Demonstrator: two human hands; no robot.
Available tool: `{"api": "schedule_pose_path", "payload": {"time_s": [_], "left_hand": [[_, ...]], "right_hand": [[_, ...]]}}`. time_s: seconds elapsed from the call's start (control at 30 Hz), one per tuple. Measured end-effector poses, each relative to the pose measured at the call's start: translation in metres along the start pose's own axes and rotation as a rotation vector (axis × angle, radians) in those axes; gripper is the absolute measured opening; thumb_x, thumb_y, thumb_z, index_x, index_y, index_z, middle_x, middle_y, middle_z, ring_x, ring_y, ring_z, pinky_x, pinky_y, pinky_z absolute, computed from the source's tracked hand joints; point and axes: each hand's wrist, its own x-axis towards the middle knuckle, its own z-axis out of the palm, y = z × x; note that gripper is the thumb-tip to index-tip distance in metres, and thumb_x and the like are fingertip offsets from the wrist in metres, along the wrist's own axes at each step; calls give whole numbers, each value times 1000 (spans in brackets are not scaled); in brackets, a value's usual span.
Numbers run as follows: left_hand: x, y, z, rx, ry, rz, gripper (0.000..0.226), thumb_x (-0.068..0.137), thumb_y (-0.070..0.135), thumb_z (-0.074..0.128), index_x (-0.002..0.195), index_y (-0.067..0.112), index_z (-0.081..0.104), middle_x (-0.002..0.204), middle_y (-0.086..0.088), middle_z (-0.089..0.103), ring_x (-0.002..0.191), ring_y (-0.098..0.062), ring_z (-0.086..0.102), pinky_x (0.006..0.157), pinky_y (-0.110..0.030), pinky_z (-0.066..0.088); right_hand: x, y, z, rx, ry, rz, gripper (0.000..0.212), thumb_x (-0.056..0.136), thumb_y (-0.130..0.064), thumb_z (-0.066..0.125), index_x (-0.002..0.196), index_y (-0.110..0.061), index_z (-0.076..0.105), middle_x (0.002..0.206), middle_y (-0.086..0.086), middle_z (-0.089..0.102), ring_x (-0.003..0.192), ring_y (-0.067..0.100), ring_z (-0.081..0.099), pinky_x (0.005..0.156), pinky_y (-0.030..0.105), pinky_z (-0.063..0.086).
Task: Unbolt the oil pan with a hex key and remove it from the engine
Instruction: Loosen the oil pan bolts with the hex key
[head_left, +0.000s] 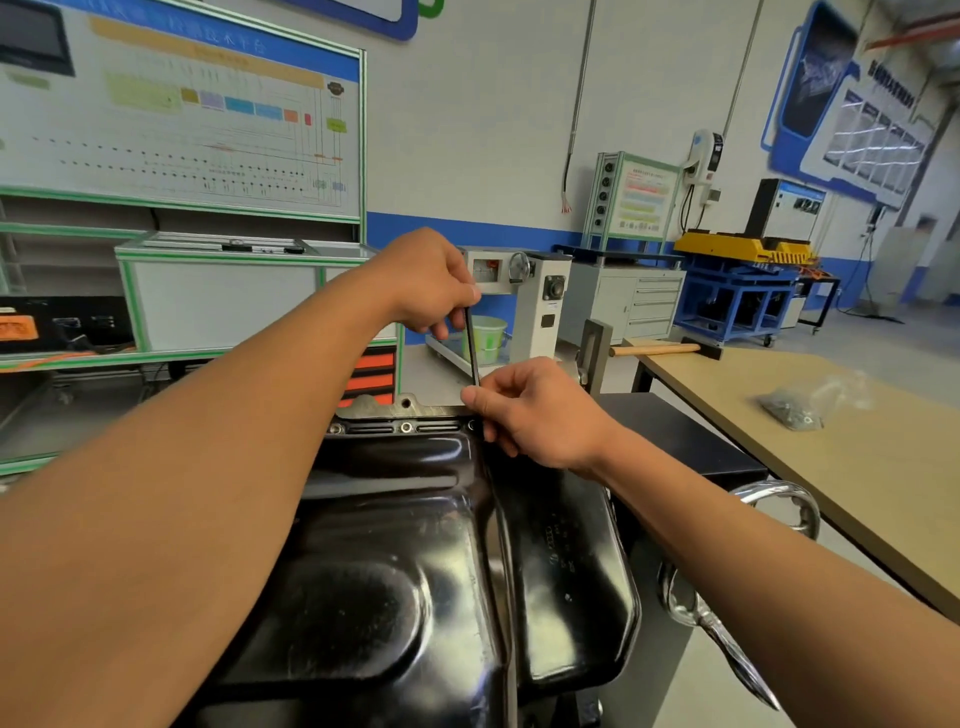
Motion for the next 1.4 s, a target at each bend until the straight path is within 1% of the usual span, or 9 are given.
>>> {"api": "schedule_pose_path", "payload": {"time_s": [0.27,0.43,0.67,0.83,0.97,1.1,1.2,1.3,1.4], "left_hand": [[-7,-5,-2,375,-54,182,31,105,26,38,75,29,43,73,8,52,66,-11,48,60,-30,33],[-17,-12,-7,309,-50,187,29,105,21,39,78,28,45,72,9,50,64,-6,44,59,-26,34],[-76,-50,-30,88,-103,-76,25,104,21,45,82,14,53,63,-4,55,53,-13,55,55,-30,49],[-101,-54,-33,297,-137,-113,37,99,36,56,65,20,55,52,12,54,48,3,48,56,-23,37],[-107,-52,-37,272,-298,-188,39,89,42,68,61,17,59,59,8,50,58,-6,45,64,-25,37],[-112,-51,-44,208,-350,-189,20,90,36,68,74,25,72,69,19,64,67,4,57,70,-23,40],[-111,-52,-51,123,-253,-156,32,96,38,61,74,15,68,63,12,60,60,-4,53,64,-22,41],[-103,-49,-50,-232,-77,-240,35,99,35,55,77,8,60,56,7,52,47,-6,44,44,-18,37],[-84,-40,-53,-513,104,-322,22,96,27,62,84,9,60,54,5,51,44,-6,44,37,-16,33]], "right_hand": [[-5,8,8,-121,91,-151,41,102,-22,57,62,-25,45,55,-12,43,50,3,37,54,17,33],[-5,10,9,-147,79,-175,35,102,-25,57,67,-21,51,59,-8,48,54,4,40,56,18,34],[-7,13,8,-219,23,-219,29,100,-34,59,93,-9,72,85,8,72,82,24,64,79,43,50],[-10,8,6,-175,-16,-222,31,98,-32,64,85,-4,71,77,13,68,72,26,59,73,40,47],[-8,-2,-5,-256,-168,-181,25,98,-28,63,92,-7,74,82,4,70,69,7,56,69,25,44],[-4,-18,-21,-377,-277,-196,24,99,-29,61,101,-10,75,92,0,73,80,12,64,75,25,48],[3,-33,-32,-375,-274,-241,28,99,-31,62,89,-8,75,81,8,72,69,18,61,69,32,50],[12,-46,-41,-302,-217,-252,31,96,-33,65,74,-13,70,59,1,55,51,8,42,55,26,40],[16,-50,-36,-275,-266,-236,30,96,-31,67,74,-11,72,63,1,66,47,3,44,52,17,39]]}}
